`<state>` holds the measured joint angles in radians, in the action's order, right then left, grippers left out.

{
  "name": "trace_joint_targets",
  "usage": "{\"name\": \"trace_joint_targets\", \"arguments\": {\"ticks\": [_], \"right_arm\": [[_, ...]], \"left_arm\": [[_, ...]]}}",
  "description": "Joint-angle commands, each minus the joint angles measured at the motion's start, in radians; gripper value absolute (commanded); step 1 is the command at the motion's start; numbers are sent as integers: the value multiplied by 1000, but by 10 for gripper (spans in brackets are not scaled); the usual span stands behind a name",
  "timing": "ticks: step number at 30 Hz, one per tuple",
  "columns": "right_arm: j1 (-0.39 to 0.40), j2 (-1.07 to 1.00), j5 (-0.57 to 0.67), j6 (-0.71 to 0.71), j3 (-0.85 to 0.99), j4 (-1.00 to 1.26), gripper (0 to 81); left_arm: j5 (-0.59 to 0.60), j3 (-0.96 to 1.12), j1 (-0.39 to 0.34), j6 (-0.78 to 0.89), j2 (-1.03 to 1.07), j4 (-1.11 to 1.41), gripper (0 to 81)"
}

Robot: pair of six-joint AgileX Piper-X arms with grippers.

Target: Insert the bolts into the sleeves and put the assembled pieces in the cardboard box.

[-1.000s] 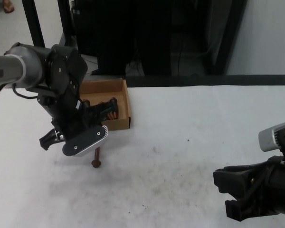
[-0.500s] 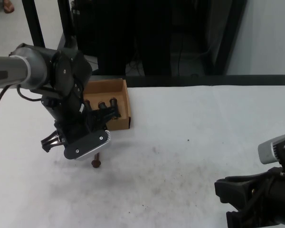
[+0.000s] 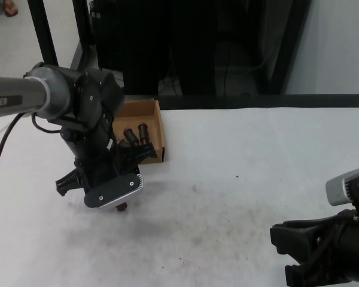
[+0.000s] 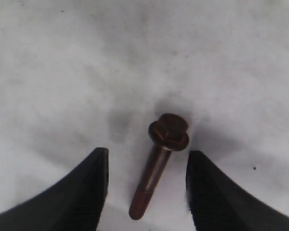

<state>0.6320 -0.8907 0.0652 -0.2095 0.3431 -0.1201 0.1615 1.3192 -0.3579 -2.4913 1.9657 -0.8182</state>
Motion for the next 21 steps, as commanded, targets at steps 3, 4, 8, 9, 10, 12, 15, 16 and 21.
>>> {"name": "trace_joint_targets", "arguments": {"ticks": [3,4,8,9,10,12,15,16,21], "right_arm": [[4,3,0,-8,3,13,3],[4,3,0,-8,3,13,3],[4,3,0,-8,3,13,3],[4,3,0,-8,3,13,3],[4,3,0,-8,3,13,3],[4,3,0,-8,3,13,3],[4,3,0,-8,3,13,3],[4,3,0,-8,3,13,3],[4,3,0,-8,3,13,3]], "left_arm": [[33,1,0,-142,5,-10,460],[33,1,0,-146,11,-10,444],[21,1,0,-155,33,-8,405],[19,1,0,-158,41,-8,405],[19,1,0,-158,46,-8,405],[19,1,0,-158,59,-10,405],[16,1,0,-156,74,-11,405],[17,1,0,-152,78,-11,401],[17,1,0,-132,79,-8,154]]}}
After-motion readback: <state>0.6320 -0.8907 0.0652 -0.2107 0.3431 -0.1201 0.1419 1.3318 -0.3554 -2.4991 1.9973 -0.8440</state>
